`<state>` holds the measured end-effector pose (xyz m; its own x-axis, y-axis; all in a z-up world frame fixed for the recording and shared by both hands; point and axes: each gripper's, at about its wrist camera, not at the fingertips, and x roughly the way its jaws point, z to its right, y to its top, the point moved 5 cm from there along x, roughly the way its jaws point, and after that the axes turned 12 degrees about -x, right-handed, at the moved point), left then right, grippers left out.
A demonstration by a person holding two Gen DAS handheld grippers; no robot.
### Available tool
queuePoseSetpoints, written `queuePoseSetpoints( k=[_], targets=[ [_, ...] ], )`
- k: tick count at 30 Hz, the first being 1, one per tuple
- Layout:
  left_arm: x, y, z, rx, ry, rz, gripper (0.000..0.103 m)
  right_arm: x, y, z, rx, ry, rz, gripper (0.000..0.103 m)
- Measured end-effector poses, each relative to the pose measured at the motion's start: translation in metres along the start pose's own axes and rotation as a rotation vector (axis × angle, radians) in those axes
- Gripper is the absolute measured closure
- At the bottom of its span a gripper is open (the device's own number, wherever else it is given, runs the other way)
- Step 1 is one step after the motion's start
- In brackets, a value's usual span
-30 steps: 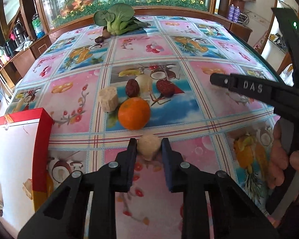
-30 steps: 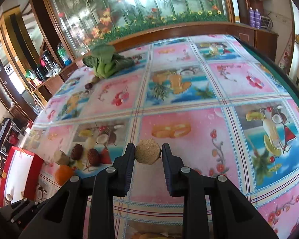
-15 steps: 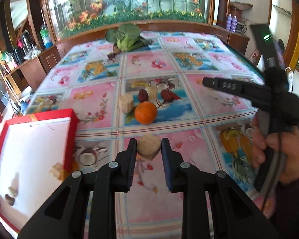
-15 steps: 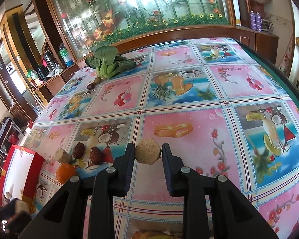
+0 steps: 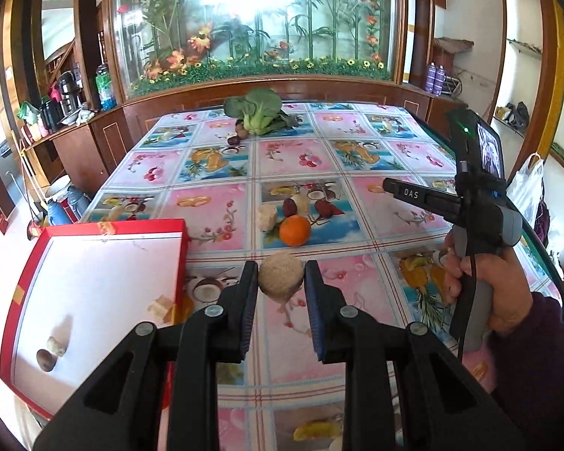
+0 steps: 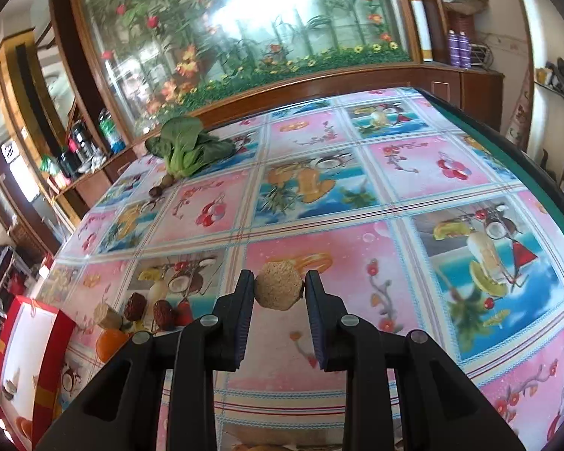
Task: Organize fruits
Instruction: 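Carry the left tool's cube into the red-rimmed tray while the right tool releases its cookie there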
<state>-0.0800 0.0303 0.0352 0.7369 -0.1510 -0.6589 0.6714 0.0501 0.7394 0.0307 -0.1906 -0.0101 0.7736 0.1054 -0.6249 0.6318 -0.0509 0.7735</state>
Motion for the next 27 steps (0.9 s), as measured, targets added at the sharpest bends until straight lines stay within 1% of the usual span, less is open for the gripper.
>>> queuePoseSetpoints(
  k=[4,10,14,18,21,23,27],
  targets=[
    [-0.012,-0.001,-0.015,-0.034,-0.007,0.022,0.076,-0.005,-0.002,0.008,0.041,-0.018,0.015,0.076],
    [-0.034,0.008,-0.043,-0.091,-0.005,0.086,0.076,-0.021,-0.008,0.003,0.092,0.011,0.021,0.077],
    [-0.046,0.013,-0.068,-0.133,0.007,0.130,0.076,-0.039,-0.016,-0.014,0.130,0.085,0.046,0.077],
    [-0.052,0.016,-0.093,-0.172,0.027,0.152,0.076,-0.046,-0.029,-0.040,0.149,0.181,0.019,0.077],
    [-0.055,0.017,-0.113,-0.203,0.045,0.159,0.076,-0.049,-0.033,-0.068,0.128,0.253,-0.015,0.077],
    [-0.056,0.016,-0.128,-0.224,0.061,0.165,0.076,-0.050,-0.034,-0.092,0.113,0.320,-0.043,0.077],
    [-0.059,0.011,-0.154,-0.260,0.088,0.165,0.076,-0.059,-0.034,-0.138,0.035,0.407,-0.061,0.077]
  ],
)
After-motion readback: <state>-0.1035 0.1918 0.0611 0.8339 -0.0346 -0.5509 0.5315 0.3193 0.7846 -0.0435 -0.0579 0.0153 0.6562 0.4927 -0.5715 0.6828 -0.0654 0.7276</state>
